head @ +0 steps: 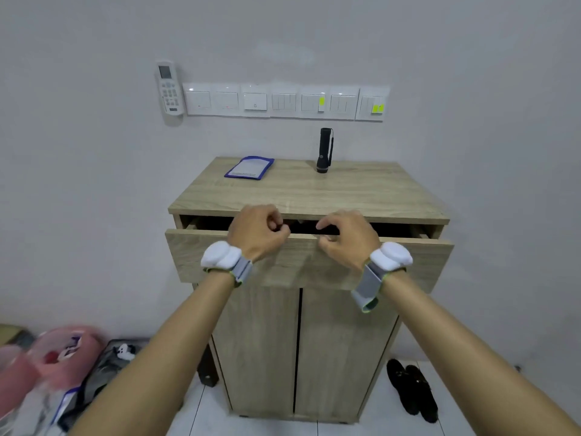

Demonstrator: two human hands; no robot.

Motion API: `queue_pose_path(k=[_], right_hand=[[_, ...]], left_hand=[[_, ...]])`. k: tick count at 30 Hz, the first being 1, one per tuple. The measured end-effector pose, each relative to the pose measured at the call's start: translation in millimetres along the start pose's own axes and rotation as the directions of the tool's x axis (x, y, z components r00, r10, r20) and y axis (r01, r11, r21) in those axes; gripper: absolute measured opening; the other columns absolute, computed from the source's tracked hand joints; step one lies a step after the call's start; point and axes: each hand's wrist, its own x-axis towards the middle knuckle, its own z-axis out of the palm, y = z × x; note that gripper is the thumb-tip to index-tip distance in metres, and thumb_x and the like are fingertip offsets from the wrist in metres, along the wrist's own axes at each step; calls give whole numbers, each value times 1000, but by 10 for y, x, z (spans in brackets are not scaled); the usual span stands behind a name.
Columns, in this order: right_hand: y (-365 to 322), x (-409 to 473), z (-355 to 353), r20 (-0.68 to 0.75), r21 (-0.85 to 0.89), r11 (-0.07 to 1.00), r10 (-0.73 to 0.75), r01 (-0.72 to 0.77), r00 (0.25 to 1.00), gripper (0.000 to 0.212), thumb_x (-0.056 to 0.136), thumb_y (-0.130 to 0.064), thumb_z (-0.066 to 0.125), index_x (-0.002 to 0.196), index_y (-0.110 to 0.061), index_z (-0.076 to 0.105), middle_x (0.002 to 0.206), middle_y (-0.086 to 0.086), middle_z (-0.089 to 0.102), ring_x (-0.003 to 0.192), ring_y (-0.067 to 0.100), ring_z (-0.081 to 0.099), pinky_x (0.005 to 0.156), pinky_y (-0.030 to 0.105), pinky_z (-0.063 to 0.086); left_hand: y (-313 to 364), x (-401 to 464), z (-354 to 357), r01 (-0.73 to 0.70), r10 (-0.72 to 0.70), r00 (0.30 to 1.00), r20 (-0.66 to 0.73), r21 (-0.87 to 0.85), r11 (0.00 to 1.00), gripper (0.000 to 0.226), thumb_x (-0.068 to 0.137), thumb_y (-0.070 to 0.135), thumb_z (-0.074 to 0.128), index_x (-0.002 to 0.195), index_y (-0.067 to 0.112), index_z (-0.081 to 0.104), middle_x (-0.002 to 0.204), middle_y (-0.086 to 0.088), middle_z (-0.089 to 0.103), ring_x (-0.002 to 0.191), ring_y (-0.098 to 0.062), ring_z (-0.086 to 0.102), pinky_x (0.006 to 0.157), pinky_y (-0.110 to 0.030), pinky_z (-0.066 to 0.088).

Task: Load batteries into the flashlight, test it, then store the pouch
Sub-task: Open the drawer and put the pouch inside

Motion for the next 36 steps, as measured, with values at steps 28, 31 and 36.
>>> queue_pose_path(k=[28,31,36], right_hand=[[201,622,-470,119,59,998,-4,-3,993,33,87,-48,62,92,-19,76,95,2,75,85,14,66,77,26,48],[302,923,-315,116,-27,991,135,-133,984,39,92,-43,54,116,-15,67,122,8,67,114,29,60,95,35,46],[476,959,23,191,-278,956,149,-92,970,39,96,-44,31,115,-20,55,125,3,54,118,30,50,93,44,40]], left_hand=[[170,757,-704,-59,46,912,408,20,998,33,76,51,73,83,18,75,77,5,74,70,-9,69,61,-22,50],[93,1192,-548,-27,10,974,227,73,997,24,78,38,75,83,15,76,83,0,73,83,-16,67,69,-23,46],[-249,1543,-174,25,-76,975,211,236,971,35,84,38,68,111,15,67,119,-9,66,107,-27,61,91,-35,49]])
